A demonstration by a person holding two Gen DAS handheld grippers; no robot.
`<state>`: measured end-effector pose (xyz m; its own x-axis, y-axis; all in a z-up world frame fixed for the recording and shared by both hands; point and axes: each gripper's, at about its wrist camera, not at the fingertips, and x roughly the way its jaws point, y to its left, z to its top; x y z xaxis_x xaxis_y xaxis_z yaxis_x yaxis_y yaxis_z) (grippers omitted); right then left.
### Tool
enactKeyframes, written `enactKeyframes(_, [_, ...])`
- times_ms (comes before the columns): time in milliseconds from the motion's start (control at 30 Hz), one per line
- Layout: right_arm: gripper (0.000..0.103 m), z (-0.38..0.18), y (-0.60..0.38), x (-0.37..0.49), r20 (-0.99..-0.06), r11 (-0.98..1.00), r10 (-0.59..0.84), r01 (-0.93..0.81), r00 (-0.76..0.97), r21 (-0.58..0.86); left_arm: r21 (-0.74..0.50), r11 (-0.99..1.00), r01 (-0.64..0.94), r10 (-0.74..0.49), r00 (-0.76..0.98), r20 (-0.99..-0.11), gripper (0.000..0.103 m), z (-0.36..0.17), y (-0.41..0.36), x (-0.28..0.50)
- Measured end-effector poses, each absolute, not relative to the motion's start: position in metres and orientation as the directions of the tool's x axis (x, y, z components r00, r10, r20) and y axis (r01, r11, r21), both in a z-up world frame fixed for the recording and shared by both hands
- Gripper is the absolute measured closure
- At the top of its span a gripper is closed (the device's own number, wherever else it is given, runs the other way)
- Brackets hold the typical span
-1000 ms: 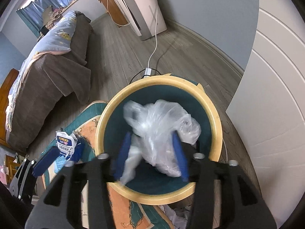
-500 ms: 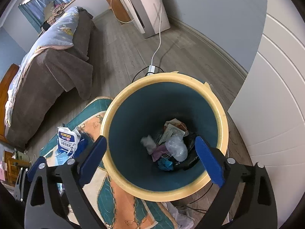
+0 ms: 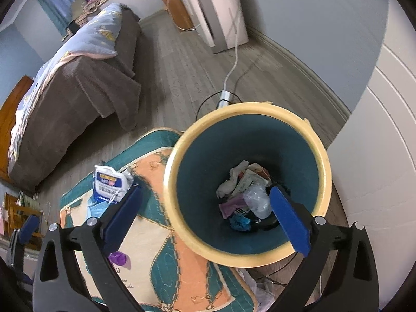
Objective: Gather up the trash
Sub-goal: 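Move both open tools back over the mat toward the purple spray bottle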
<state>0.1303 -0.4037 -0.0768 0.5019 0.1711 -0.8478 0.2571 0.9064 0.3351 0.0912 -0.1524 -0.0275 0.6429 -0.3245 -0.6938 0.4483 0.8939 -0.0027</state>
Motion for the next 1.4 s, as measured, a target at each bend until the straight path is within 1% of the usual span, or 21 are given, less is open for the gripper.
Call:
enactKeyframes(167, [0.006, -0.063, -0.372, 0.132, -0.847, 0.943, 0.156, 0.177, 0.508, 0.280, 0.045, 0.917, 0.395, -0.252, 0.664, -0.704, 0.007, -0.018, -0.112, 0.082])
enactKeyframes(300, [0.006, -0.054, -0.342, 0.132, -0.848, 0.964, 0.168, 0.096, 0.502, 0.248, 0.005, 0.937, 0.348, -0.240, 0.658, -0.714, 0.007, -0.008, -0.073, 0.068])
enactKeyframes(400, [0.006, -0.050, -0.324, 0.132, -0.850, 0.972, 0.183, 0.039, 0.493, 0.232, -0.007, 0.948, 0.319, -0.231, 0.673, -0.703, 0.006, -0.006, -0.049, 0.055])
enactKeyframes(567, [0.006, -0.050, -0.296, 0.128, -0.860, 0.981, 0.183, -0.029, 0.476, 0.193, -0.039, 0.963, 0.266, -0.216, 0.678, -0.702, 0.006, -0.018, -0.021, 0.041])
enactKeyframes(667, [0.006, -0.055, -0.279, 0.125, -0.877, 0.986, 0.168, -0.069, 0.450, 0.153, -0.019, 0.970, 0.241, -0.185, 0.693, -0.697, 0.006, -0.023, -0.007, 0.041])
enactKeyframes(800, [0.006, -0.067, -0.254, 0.123, -0.901, 0.987, 0.141, -0.128, 0.411, 0.096, -0.022, 0.979, 0.203, -0.157, 0.681, -0.716, 0.006, -0.034, 0.014, 0.046])
enactKeyframes(900, [0.006, -0.076, -0.233, 0.123, -0.913, 0.979, 0.153, -0.183, 0.379, 0.089, -0.040, 0.985, 0.171, -0.145, 0.662, -0.735, 0.006, -0.045, 0.029, 0.052])
enactKeyframes(1033, [0.006, -0.087, -0.207, 0.123, -0.926, 0.966, 0.177, -0.241, 0.334, 0.097, -0.025, 0.989, 0.146, -0.113, 0.638, -0.762, 0.006, -0.061, 0.044, 0.057])
enactKeyframes(1133, [0.006, -0.092, -0.184, 0.122, -0.925, 0.948, 0.220, -0.290, 0.309, 0.128, -0.014, 0.991, 0.134, -0.094, 0.618, -0.781, 0.006, -0.070, 0.052, 0.059])
enactKeyframes(1267, [0.006, -0.101, -0.162, 0.120, -0.922, 0.919, 0.264, -0.365, 0.282, 0.151, -0.033, 0.995, 0.098, -0.085, 0.593, -0.801, 0.006, -0.080, 0.064, 0.061])
enactKeyframes(1400, [0.006, -0.113, -0.153, 0.123, -0.928, 0.909, 0.268, -0.388, 0.260, 0.153, -0.004, 0.996, 0.088, -0.053, 0.558, -0.828, 0.006, -0.093, 0.069, 0.067])
